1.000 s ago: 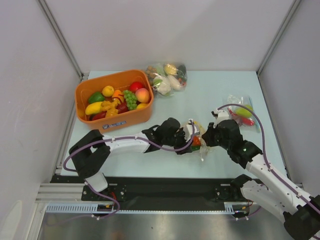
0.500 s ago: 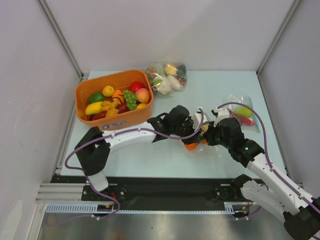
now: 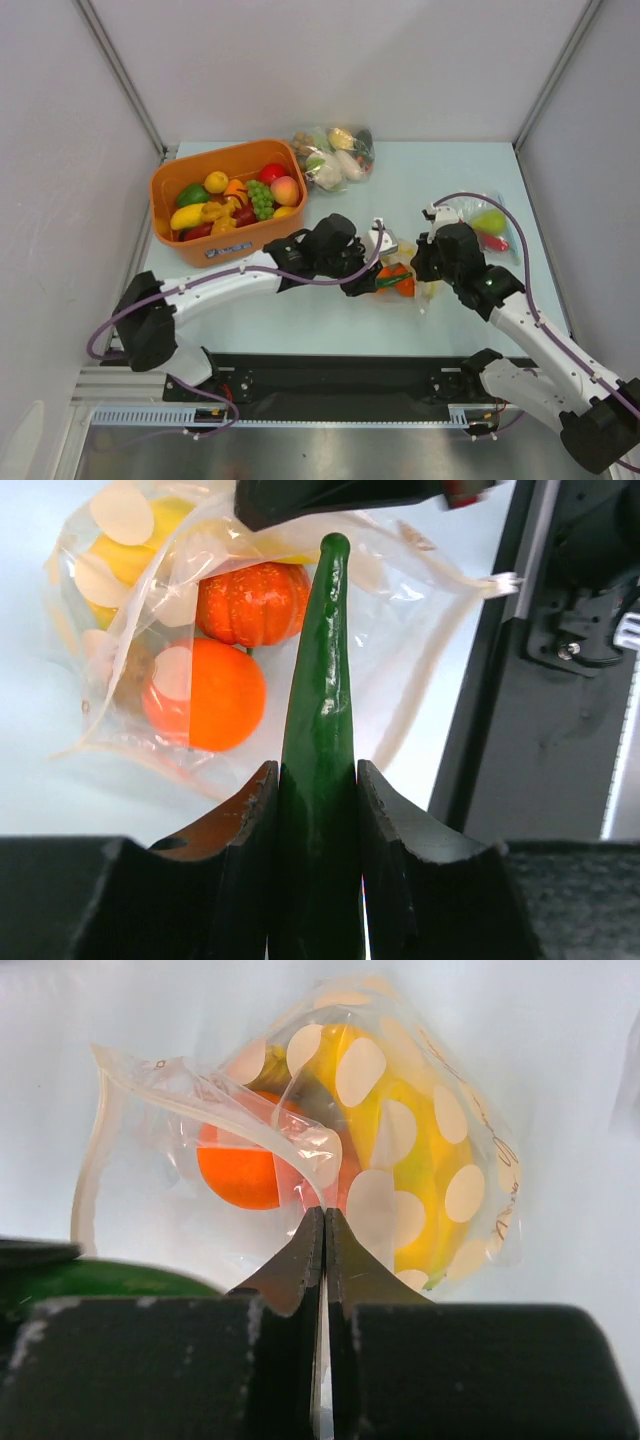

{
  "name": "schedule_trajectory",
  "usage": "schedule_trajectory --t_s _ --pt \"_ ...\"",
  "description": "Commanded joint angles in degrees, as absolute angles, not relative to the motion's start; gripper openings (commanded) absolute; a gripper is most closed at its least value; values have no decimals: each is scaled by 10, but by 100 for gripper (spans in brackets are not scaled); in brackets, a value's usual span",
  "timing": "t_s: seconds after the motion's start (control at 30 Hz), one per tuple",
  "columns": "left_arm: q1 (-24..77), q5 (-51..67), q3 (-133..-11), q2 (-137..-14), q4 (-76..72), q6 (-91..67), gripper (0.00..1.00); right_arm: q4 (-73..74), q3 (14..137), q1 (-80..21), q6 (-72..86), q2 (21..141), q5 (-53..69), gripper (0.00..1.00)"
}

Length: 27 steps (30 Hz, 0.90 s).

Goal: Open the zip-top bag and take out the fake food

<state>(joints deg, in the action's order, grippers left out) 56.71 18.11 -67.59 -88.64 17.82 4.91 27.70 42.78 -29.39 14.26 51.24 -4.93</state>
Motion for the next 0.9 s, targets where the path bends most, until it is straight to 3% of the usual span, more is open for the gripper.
schedule_trajectory --t_s 0.0,0.3,0.57,0.87 --pt "564 178 -664 -822 171 26 3 271 466 -286 133 533 -52 0" --pt "526 142 -639 -694 181 -30 4 283 508 -248 120 576 -33 0" --pt "371 82 -627 -619 192 -50 6 291 530 -224 113 598 -18 0" --pt "181 21 -687 -675 225 -71 7 287 526 -220 117 601 -6 0"
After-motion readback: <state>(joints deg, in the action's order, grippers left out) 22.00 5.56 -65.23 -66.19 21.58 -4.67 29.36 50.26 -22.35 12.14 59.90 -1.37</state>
